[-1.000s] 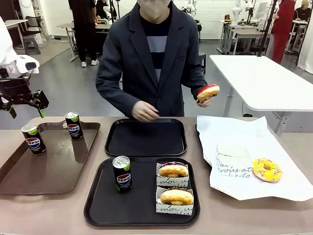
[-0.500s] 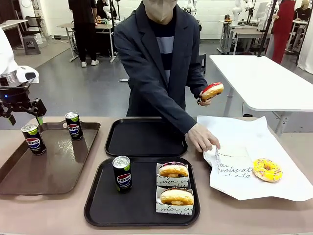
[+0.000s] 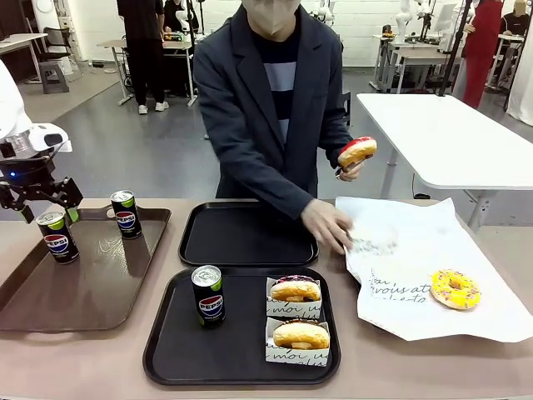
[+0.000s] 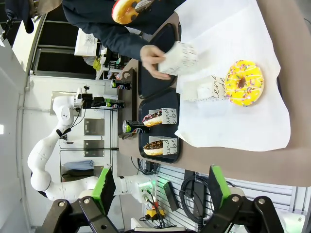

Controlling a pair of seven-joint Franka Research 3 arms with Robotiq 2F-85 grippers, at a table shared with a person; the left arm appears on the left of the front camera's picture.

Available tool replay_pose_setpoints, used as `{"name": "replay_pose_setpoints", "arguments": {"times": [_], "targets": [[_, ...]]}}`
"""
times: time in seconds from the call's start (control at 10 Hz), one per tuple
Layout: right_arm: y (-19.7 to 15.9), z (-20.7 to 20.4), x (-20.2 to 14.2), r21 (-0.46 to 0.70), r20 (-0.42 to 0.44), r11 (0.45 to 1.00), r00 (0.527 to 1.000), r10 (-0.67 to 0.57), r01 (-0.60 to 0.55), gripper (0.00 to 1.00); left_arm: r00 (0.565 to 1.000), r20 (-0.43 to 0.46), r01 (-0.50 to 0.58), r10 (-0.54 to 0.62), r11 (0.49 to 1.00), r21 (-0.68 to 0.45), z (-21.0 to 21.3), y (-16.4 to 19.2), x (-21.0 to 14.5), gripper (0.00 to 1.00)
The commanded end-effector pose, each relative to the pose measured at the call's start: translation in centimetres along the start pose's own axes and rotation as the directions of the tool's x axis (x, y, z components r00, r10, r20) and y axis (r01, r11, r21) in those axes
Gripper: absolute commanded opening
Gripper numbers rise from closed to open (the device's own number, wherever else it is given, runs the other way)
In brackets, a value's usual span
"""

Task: Set up donuts and drinks on trays.
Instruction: Pick up one Pepsi coke from the Handle tray and place it on the Flat Tray without a Pepsi coke.

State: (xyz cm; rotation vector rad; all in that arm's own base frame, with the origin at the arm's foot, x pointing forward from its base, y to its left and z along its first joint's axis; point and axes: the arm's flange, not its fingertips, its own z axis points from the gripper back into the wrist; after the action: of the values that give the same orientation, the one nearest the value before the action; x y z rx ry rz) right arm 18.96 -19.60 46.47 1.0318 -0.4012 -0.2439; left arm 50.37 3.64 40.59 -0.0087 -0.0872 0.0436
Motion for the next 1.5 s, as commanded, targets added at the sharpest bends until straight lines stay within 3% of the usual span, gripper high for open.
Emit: {"name": "replay_pose_setpoints", "arguments": {"times": [0.0,0.5,0.6,0.7,0.9,1.0,1.1,1.3,1.4], "targets": [[-0.1,0.0,0.1,0.02,0.007,1.0,1.0,0.017,-0.017,1.0,1.0,-0.007,0.027,-0.027,1.0,0.0,-1.1,0.2,0.4,1.0],[-0.1,0.0,0.1,0.02,0.007,1.0,1.0,0.017,-0.017,1.0,1.0,-0.009,0.017,-0.017,1.0,0.017,-2.3,0.2,0.8,1.0],[-0.1,0.0,0.1,0.02,0.007,1.0,1.0,0.017,-0.017,1.0,1.0,-0.006,0.03,-0.03,0.999,0.014,-2.3,0.3,0.8,0.78],[-0.1,0.0,0.1,0.02,0.007,1.0,1.0,0.017,-0.017,1.0,1.0,-0.004,0.029,-0.029,1.0,0.013,-2.3,0.3,0.6,0.43],[-0.1,0.0,0.1,0.02,0.007,1.0,1.0,0.017,-0.017,1.0,1.0,-0.008,0.02,-0.02,1.0,0.015,-2.0,0.4,0.5,0.0],[-0.1,0.0,0.1,0.02,0.007,1.0,1.0,0.017,-0.017,1.0,1.0,-0.019,0.011,-0.011,1.0,0.021,-1.9,0.3,0.6,0.0],[-0.1,0.0,0.1,0.02,0.007,1.0,1.0,0.017,-0.017,1.0,1.0,-0.026,0.006,-0.005,1.0,0.025,-1.8,0.3,0.7,0.16],[-0.1,0.0,0.1,0.02,0.007,1.0,1.0,0.017,-0.017,1.0,0.999,-0.037,-0.01,0.012,0.999,0.039,-1.3,0.0,0.3,0.0],[-0.1,0.0,0.1,0.02,0.007,1.0,1.0,0.017,-0.017,1.0,0.999,-0.046,-0.018,0.019,1.0,0.026,0.2,-0.7,-0.4,0.0]]}}
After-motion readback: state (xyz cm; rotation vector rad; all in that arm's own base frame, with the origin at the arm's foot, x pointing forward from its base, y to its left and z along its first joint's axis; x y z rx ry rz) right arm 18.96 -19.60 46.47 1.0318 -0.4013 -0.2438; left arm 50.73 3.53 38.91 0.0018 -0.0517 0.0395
